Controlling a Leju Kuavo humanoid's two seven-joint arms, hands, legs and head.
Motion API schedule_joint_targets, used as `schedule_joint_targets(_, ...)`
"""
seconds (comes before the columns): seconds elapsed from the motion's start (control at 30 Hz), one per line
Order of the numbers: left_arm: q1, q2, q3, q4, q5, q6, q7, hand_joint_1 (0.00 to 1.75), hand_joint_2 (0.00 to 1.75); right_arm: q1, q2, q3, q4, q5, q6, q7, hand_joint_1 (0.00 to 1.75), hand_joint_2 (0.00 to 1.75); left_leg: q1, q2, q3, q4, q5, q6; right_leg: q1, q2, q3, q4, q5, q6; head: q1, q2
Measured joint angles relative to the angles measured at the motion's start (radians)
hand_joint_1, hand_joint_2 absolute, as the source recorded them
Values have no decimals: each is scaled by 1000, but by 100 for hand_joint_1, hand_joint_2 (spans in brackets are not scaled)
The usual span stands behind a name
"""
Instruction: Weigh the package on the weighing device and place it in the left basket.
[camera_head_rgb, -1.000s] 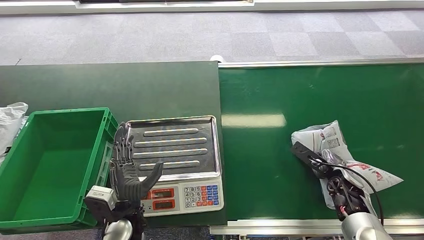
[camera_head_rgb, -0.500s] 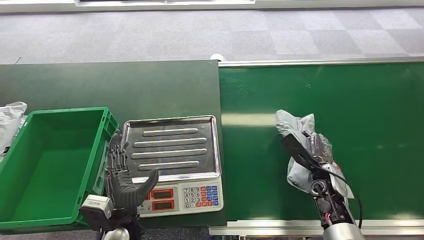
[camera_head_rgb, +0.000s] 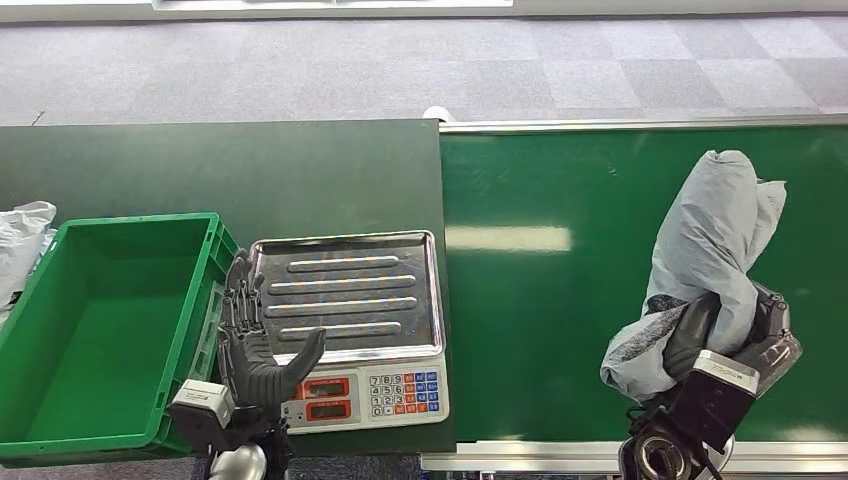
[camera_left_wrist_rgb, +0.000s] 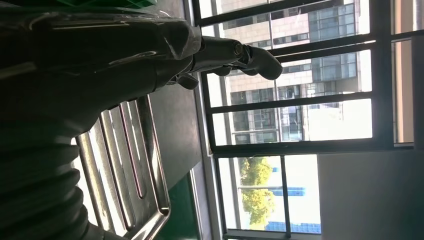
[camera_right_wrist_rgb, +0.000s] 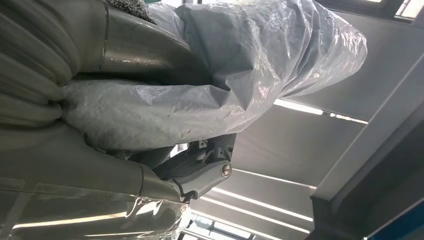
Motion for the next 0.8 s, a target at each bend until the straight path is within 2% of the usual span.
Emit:
schedule_joint_targets(0.27, -26, -1, -16, 44, 1, -29, -3, 0, 175, 68, 25, -4, -105, -35, -26, -43, 175, 175, 0, 0, 0, 0, 0, 0, 0, 0, 0, 0, 0, 0, 0, 0)
schedule_joint_targets(0.33, -33, 0, -16, 58, 3, -28, -12, 0, 175, 78, 26, -3, -115, -44, -3, -34, 175, 175, 0, 0, -1, 0, 0, 0, 0, 1, 0, 0, 0, 0, 0, 0)
schedule_joint_targets(0.4, -42, 1, -15, 69, 5, -22, -20, 0, 175, 73, 25, 8, -116, -15, 52, 10, 175, 175, 0, 1, -1, 0, 0, 0, 0, 2, 0, 0, 0, 0, 0, 0)
schedule_joint_targets(0.47, -54, 3, -12, 76, 6, -14, -26, 0, 175, 52, 24, 31, -105, 77, 108, 64, 175, 175, 0, 2, 0, 0, 0, 0, 0, 3, 0, 0, 1, 0, 0, 0)
schedule_joint_targets(0.63, -88, 8, 6, 79, 15, 30, -35, 0, 175, -62, 25, 142, -14, 462, 196, 217, 175, 175, 1, 5, 1, 0, 2, -1, 1, 4, 0, 0, 3, -2, 0, 0)
schedule_joint_targets(0.7, -95, 10, 22, 71, 19, 45, -35, 0, 175, -104, 29, 193, 36, 545, 230, 266, 175, 175, 1, 5, 1, 0, 3, -1, 1, 4, 0, 1, 3, -2, 0, 0)
schedule_joint_targets(0.8, -97, 11, 44, 52, 21, 57, -33, 0, 175, -148, 34, 255, 97, 589, 256, 295, 175, 175, 1, 5, 0, 0, 3, -1, 1, 4, 0, 1, 3, -1, 0, 0)
